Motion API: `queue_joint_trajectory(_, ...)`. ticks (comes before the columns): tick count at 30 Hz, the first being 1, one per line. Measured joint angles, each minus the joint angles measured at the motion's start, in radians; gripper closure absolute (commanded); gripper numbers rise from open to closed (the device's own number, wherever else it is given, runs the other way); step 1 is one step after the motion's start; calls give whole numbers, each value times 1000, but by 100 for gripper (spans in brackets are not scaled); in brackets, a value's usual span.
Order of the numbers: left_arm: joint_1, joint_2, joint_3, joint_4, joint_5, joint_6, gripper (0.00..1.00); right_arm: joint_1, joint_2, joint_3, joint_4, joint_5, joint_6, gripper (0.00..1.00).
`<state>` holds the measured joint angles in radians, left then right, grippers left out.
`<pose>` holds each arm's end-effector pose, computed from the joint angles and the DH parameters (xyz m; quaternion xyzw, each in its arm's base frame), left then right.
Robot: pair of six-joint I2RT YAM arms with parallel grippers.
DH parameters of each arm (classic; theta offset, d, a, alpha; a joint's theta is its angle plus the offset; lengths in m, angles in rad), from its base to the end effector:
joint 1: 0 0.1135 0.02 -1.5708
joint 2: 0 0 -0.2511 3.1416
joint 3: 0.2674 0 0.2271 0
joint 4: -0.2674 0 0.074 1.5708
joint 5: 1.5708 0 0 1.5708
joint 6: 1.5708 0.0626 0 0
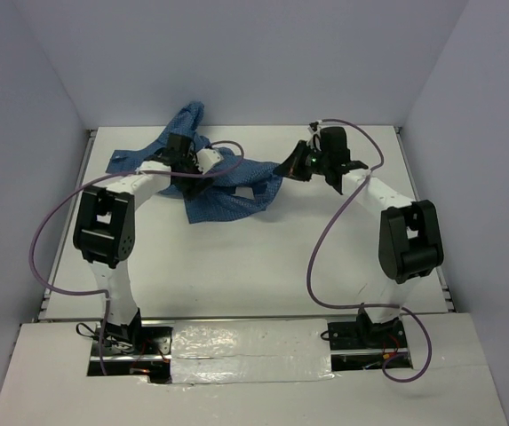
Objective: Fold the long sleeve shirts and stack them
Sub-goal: Flatten the shirt out
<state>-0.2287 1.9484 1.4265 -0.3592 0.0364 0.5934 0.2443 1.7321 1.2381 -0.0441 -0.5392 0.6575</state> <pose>0.4078 -0.0973 0.1844 0.3816 0.8601 0.0444 0.3355 0.3719 0.1258 0.2449 0.0433 0.8474 0.4158 0.3274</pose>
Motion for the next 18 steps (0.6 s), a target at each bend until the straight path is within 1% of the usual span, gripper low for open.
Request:
queue_joint_trajectory(1, -3, -2, -10, 22, -7, 6, 23, 0, -6, -10, -1, 0, -1, 100)
queue_joint_trajectory(2, -4, -4, -25, 44, -16, 10, 32, 0, -11, -17, -2, 0, -1, 100)
queue_joint_trajectory(3, -4, -4, -42, 63, -29, 14, 50, 0, -11, -18, -2, 1, -2, 100)
queue_joint_trajectory(5, -5, -4, -82, 85, -54, 31, 69, 0, -12, -18, -2, 1, -10, 100)
queue_joint_trajectory(6, -4, -4, -92, 87, -60, 34, 99, 0, -13, -18, -5, 2, -17, 100)
queue_joint_trajectory(9, 14, -4, -118, 92, -82, 55, 100, 0, -26, -14, -29, 11, -48, 100)
queue_joint_trajectory(13, 76, -48, -90, 58, -65, 63, 100, 0, -82, 3, -101, 34, -122, 100)
queue_joint_trajectory(15, 131, -90, -7, -24, -3, 84, 100, 0, -123, 14, -132, 35, -161, 100)
queue_joint_trajectory(18, 206, -150, 188, -151, 79, 144, 100, 2, -241, 24, -185, 21, -244, 100)
